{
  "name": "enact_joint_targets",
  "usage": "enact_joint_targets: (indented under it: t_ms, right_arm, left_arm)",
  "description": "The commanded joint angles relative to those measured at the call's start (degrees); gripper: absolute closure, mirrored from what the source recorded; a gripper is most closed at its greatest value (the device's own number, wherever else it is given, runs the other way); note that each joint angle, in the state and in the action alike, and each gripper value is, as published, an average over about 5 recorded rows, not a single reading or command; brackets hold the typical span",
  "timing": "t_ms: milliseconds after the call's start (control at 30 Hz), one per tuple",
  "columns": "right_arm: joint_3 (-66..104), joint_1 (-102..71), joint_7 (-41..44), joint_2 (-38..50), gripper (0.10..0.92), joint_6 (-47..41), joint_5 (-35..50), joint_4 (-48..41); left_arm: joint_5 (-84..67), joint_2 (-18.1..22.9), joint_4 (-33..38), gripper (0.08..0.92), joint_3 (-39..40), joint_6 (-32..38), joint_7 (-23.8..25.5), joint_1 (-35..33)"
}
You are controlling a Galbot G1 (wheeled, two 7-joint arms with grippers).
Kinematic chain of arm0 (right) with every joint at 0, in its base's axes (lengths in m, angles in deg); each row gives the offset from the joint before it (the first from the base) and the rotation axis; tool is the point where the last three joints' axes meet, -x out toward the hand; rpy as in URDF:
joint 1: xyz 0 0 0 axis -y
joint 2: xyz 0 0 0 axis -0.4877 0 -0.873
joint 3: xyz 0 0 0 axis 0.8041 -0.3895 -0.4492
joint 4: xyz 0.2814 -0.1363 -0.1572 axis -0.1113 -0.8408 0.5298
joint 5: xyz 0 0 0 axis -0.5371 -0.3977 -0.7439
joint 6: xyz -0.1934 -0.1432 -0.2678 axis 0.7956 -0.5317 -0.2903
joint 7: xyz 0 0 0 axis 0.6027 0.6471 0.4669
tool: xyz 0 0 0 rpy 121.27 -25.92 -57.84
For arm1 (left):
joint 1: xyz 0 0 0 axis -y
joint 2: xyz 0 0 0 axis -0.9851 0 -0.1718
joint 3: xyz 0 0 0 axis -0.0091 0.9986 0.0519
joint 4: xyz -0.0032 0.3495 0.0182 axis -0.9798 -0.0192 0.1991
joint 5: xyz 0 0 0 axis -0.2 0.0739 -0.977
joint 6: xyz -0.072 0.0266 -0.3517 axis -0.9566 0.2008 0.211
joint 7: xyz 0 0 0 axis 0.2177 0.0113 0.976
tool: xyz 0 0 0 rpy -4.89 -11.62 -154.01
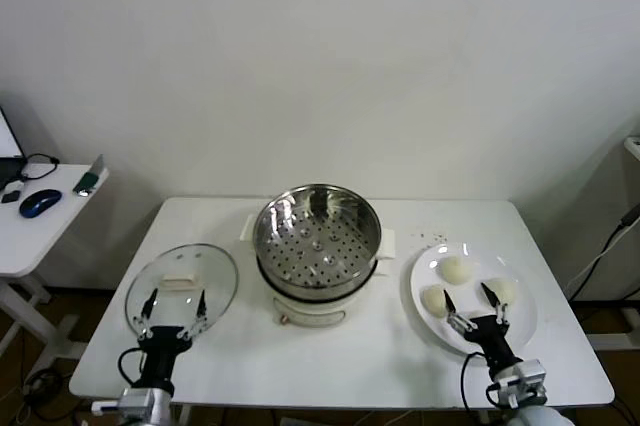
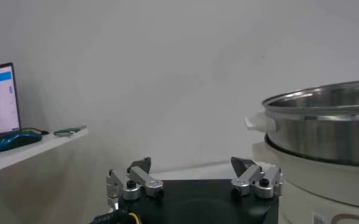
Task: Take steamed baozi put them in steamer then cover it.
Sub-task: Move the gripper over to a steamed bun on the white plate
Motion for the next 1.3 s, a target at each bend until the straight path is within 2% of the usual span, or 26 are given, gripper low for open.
enact_joint_targets:
  t_ms: [33, 167, 367, 500, 633, 867, 1100, 1300]
  right_arm:
    - [0.14, 1.23, 1.95, 1.85, 0.203, -0.49, -0.77, 0.19]
    - [-0.40, 6.08, 9.32, 10.37, 0.203, -6.15, -4.47, -1.54]
    - [-5.99, 16.94, 26.53, 27.10, 0.203, -11.53, -6.04, -9.33]
    - [-13.29, 27.61, 36.90, 34.79, 0.203, -10.74, -7.32, -15.04]
    - [-26.11, 42.41, 44.67, 39.51, 0.203, -7.85, -12.15, -21.31]
    - [-55.93, 70.94, 52.54, 38.66, 0.203, -5.07, -19.61, -32.78]
    - [-80.85, 88.48, 54.69, 34.68, 0.203, -4.46, -15.36, -40.33]
    - [-90.23, 92.74, 54.75, 27.75, 0.203, -4.79, -12.83, -45.04]
  left_arm:
    - [0.21, -0.03, -0.01, 0.177, 0.06, 0.11, -0.11, 0.02]
    - [0.85, -0.21, 0.37, 0.177, 0.19, -0.05, -0.18, 0.03]
    - [1.62, -0.60, 1.30, 0.177, 0.52, 0.05, -0.10, -0.48]
    - [1.75, -1.07, 1.49, 0.177, 0.61, 0.29, -0.04, -1.00]
    - [1.75, -1.47, 1.20, 0.177, 0.47, 0.46, -0.13, -1.11]
    - [1.69, -1.57, 1.19, 0.177, 0.11, -0.24, -0.16, -1.19]
    - [1.67, -1.85, 1.08, 0.177, -0.07, -0.54, -0.08, -0.97]
    - [1.87, -1.93, 0.52, 0.177, 0.05, -1.05, -0.45, -0.05]
